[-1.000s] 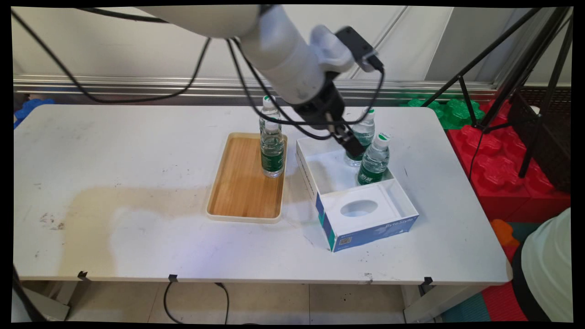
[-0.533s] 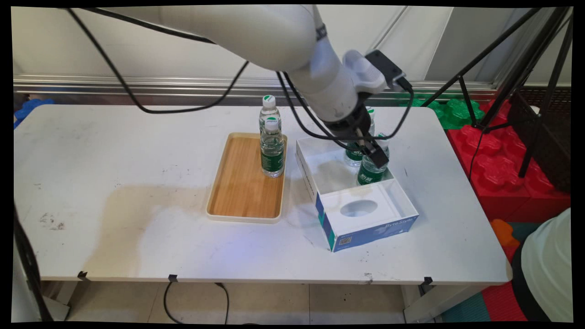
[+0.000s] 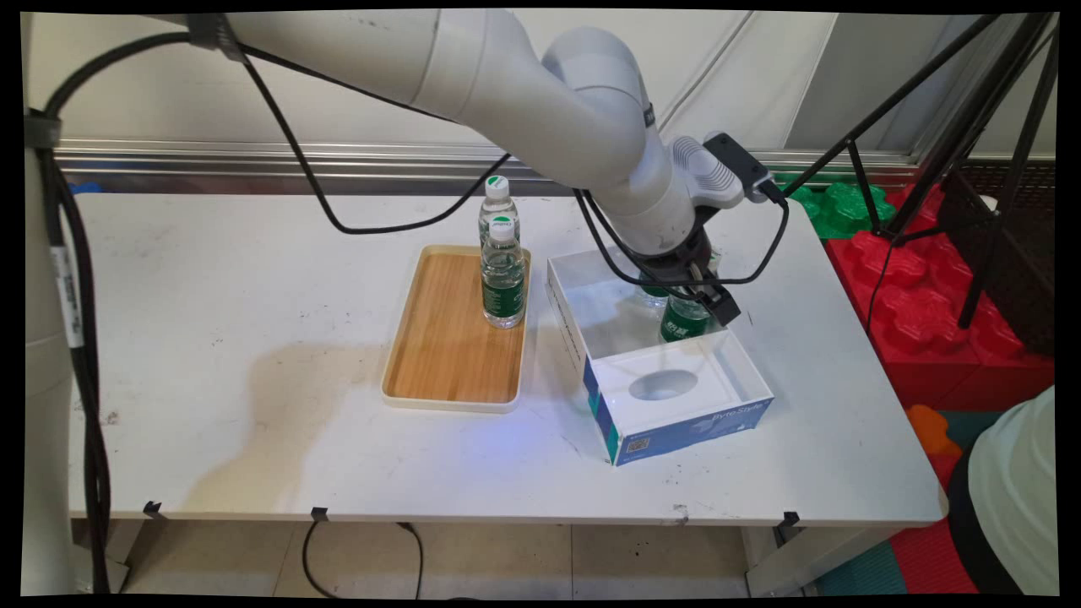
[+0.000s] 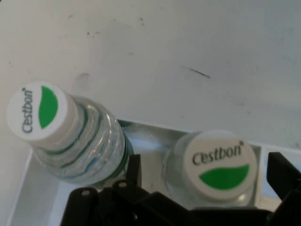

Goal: Pick up the green bottle from the white box, then place the picked object on the tray

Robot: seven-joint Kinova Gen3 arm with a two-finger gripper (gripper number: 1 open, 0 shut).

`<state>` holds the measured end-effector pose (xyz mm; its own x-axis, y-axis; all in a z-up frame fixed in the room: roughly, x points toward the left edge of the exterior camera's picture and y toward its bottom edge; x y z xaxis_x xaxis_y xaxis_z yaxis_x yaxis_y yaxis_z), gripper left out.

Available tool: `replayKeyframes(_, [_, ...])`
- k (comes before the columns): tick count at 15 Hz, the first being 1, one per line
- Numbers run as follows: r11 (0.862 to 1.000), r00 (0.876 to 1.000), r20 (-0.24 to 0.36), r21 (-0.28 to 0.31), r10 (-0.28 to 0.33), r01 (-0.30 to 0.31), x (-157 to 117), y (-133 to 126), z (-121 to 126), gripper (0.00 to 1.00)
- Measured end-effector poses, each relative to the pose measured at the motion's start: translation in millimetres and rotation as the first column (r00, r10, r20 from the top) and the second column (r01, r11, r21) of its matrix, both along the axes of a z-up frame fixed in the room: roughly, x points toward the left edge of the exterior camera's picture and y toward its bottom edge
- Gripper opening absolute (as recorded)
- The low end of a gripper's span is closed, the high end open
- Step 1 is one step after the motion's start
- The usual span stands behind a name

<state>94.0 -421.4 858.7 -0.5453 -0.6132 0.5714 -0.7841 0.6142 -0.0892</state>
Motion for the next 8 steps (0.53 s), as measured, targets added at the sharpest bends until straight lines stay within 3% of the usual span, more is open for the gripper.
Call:
replayKeyframes(3, [1.000, 1.000, -0.002, -0.005, 0.011, -0.011, -3.1, -4.2, -5.5, 1.00])
replayKeyframes(4, [1.000, 1.000, -0.003, -0.006, 0.014, -0.014, -3.6, -5.0, -6.4, 0.00])
replayKeyframes(8, [1.000, 1.000, -0.005, -0.016, 0.025, -0.025, -4.8, -6.8, -6.9, 0.00])
